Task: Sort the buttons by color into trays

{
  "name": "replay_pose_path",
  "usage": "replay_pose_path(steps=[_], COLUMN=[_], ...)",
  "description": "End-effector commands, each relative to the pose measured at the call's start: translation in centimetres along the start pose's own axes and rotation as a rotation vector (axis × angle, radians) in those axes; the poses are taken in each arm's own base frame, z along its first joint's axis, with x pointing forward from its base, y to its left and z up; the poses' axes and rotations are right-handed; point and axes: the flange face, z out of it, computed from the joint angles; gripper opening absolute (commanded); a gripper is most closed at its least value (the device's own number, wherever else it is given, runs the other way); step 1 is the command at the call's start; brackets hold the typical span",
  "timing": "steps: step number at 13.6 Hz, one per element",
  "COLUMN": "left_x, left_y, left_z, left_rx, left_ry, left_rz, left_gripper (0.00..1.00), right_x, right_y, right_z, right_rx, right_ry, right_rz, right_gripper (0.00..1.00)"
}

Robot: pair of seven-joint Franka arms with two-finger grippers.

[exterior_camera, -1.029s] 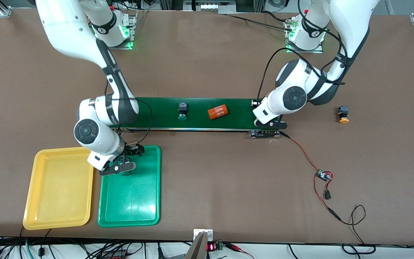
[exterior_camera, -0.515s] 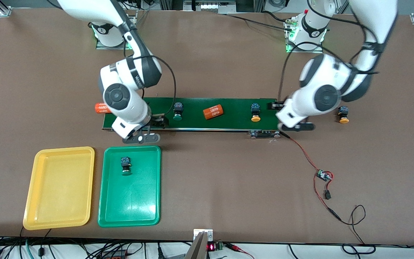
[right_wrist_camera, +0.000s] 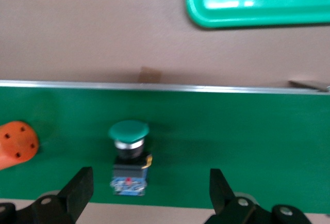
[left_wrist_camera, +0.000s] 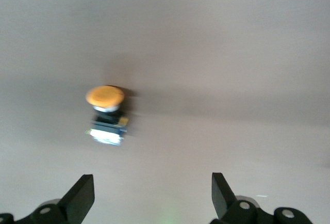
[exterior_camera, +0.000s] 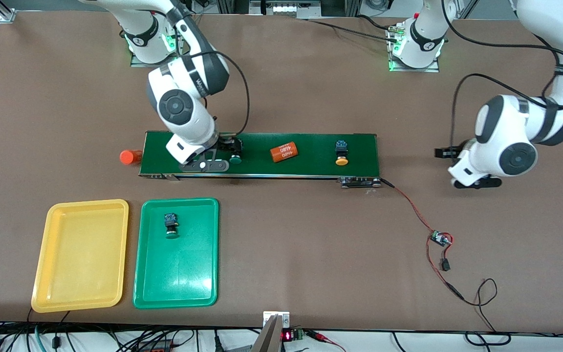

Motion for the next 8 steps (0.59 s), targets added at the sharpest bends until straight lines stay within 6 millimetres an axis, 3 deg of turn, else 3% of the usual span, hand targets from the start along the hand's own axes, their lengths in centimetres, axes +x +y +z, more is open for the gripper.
replay_pose_path(steps=[1,2,4,8], left_x=[-0.3,-0.7,-1.1,-2.1], left_y=[-4.2,-6.3,-7.6,-7.4], left_z=[4.5,6.4,9.3,11.2], left_rx=[-0.01,-0.017,-0.023,-0.033], left_ry=[0.036,0.067,0.151,0.134], left_rz=[0.088,0.102,0.148,0.157], left_gripper=[1.0,0.99,0.96,0.94], right_x=[-1.6,-2.1,-2.2,-2.3], right_y=[0.0,-0.5,-0.1,0.1], right_z=[1.4,2.2,3.1,5.5], right_rx=[0.014,0.006,-0.005,-0.015], right_ry=[0.013,0.005,-0.008,-0.011], right_rz=[0.012,0.002,0.003,0.003], right_gripper=[1.0,1.0,1.0,1.0])
